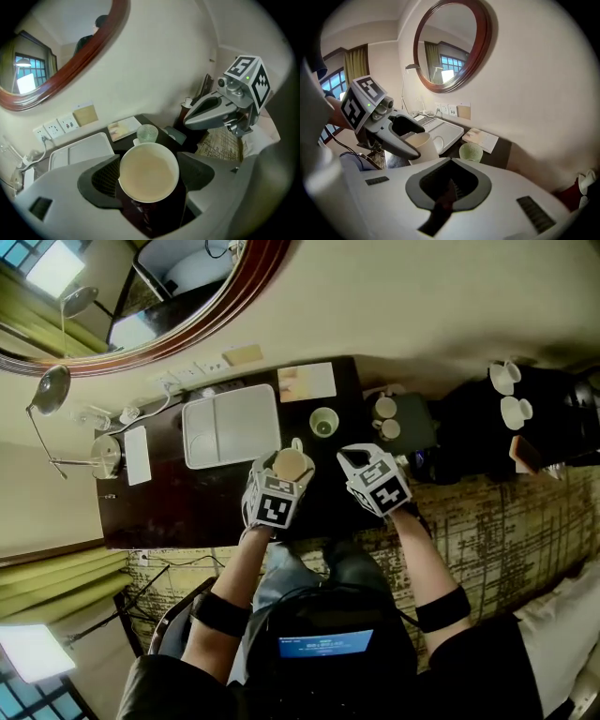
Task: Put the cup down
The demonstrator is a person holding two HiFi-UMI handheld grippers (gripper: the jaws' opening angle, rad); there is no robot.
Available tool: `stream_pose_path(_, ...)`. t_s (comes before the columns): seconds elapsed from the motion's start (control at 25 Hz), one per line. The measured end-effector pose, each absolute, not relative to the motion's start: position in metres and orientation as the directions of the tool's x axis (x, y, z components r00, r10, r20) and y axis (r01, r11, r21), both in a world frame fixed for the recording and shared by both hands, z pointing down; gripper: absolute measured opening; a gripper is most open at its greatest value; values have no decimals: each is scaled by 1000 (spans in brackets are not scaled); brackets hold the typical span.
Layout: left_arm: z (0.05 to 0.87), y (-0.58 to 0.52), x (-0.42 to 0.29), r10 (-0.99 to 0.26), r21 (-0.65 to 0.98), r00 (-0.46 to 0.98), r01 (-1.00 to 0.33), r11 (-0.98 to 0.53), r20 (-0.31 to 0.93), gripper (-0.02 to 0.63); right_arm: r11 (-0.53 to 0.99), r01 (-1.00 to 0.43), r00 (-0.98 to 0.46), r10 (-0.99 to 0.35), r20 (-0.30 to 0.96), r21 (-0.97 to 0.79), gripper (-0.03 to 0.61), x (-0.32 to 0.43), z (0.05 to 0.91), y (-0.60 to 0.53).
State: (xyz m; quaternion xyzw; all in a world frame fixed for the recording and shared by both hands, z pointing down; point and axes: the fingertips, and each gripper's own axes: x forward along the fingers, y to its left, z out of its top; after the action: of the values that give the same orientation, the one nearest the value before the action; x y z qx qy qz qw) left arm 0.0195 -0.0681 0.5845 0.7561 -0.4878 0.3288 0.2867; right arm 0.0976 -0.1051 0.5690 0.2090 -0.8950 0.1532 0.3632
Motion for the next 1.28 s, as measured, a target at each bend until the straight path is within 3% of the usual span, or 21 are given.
stream_pose_path(0.52,639,-67,108,-499,58,297,-897,-438,814,376,849,-508,-637,-256,728,-146,2,139,588,-126)
stream_pose_path(1.28,687,-57,116,-517,-21,226,-903,-428,825,380,871,-469,-640,-223,735,-145,2,139,592,-121)
